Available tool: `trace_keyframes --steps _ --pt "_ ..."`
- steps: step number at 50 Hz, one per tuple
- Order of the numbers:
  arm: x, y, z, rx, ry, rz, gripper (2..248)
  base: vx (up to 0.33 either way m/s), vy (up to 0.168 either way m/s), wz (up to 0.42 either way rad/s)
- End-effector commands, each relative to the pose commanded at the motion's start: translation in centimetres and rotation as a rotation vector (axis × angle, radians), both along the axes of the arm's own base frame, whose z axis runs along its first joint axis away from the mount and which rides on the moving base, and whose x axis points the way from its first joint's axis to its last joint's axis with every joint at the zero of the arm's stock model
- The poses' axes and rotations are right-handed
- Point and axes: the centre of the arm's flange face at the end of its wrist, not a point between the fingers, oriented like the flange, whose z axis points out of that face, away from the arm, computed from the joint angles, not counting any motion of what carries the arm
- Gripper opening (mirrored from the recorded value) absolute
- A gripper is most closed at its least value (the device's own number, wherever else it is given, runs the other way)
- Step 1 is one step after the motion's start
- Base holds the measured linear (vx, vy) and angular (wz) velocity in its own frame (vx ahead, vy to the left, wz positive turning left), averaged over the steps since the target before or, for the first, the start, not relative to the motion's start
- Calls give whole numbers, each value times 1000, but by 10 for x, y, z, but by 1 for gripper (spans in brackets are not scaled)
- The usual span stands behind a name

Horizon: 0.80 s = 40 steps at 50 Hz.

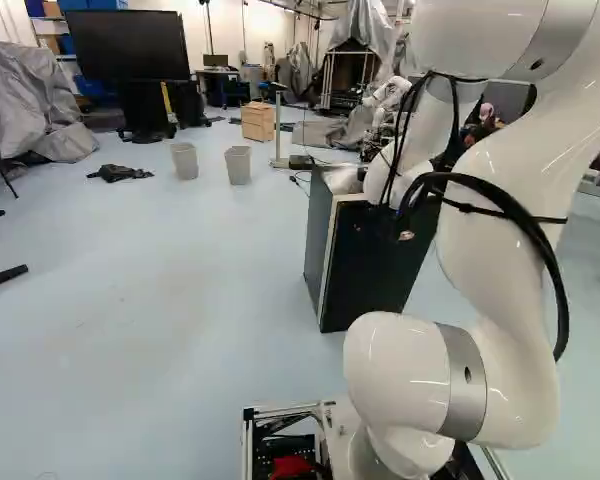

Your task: Grab a drink from the fridge

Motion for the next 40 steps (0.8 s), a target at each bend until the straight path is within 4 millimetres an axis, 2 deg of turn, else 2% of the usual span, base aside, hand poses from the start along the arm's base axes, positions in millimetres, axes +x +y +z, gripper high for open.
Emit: trace_keyframes --steps 15,40 --pt "-24 2 4 8 -51 -6 247 0 0 0" --pt "-56 19 19 25 -280 30 247 0 0 0"
